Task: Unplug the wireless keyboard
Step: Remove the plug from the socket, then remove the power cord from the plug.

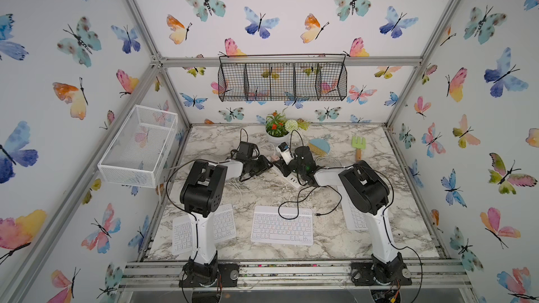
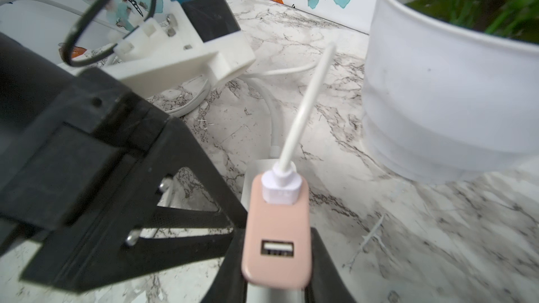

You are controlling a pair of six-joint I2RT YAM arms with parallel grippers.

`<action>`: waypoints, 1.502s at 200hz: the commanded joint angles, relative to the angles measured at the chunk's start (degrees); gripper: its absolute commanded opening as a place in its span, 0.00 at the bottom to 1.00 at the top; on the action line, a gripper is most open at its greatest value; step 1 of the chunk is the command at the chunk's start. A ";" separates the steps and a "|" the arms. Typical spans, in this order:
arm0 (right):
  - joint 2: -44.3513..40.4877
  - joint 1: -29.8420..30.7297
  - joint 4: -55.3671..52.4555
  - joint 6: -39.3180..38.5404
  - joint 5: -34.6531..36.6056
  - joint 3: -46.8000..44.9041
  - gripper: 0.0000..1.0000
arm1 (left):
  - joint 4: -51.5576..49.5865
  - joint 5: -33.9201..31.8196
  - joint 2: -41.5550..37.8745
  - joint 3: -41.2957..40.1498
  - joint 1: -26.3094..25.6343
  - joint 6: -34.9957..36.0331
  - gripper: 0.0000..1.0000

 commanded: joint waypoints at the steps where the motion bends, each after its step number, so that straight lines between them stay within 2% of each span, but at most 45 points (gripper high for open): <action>1: -4.99 6.22 17.24 9.26 -18.94 2.59 0.12 | -11.31 -8.04 7.58 -1.71 -2.12 2.19 0.41; 24: -4.16 6.19 21.76 16.34 -20.94 4.14 0.12 | -12.91 -8.66 8.19 -0.31 -2.49 2.94 0.41; 40: -4.09 6.17 22.73 17.90 -21.66 4.64 0.12 | -12.91 -8.64 8.06 -0.50 -2.43 2.73 0.41; 88: -7.43 4.89 12.16 8.70 -16.65 2.42 0.12 | -10.56 -7.51 4.74 -2.83 -2.36 1.22 0.42; 132: -10.50 3.58 2.08 0.48 -5.95 0.92 0.12 | -11.00 -6.14 -1.59 -4.14 -2.15 1.72 0.48; 155: -11.40 2.60 -0.87 -0.26 -0.24 0.86 0.12 | -10.67 -5.60 -6.96 -6.70 -1.10 2.15 0.52; 190: -11.44 1.54 -5.09 -0.15 2.67 1.48 0.12 | -7.16 -3.30 -14.31 -11.14 1.56 2.23 0.57; 229: -14.79 0.42 -9.25 0.04 -3.20 -0.16 0.12 | 0.12 0.98 -22.20 -13.79 3.46 6.51 0.64; 265: -19.15 -2.13 -13.86 3.36 -14.04 -2.12 0.12 | 9.16 13.56 -26.61 -16.81 4.38 12.82 0.70; 279: -20.47 -3.75 -12.58 6.40 -20.31 -3.91 0.12 | 13.52 16.85 -28.70 -18.82 4.53 14.18 0.71; 300: -22.48 -5.47 -8.91 10.12 -25.85 -7.45 0.12 | 19.76 21.94 -31.90 -22.12 5.14 14.55 0.72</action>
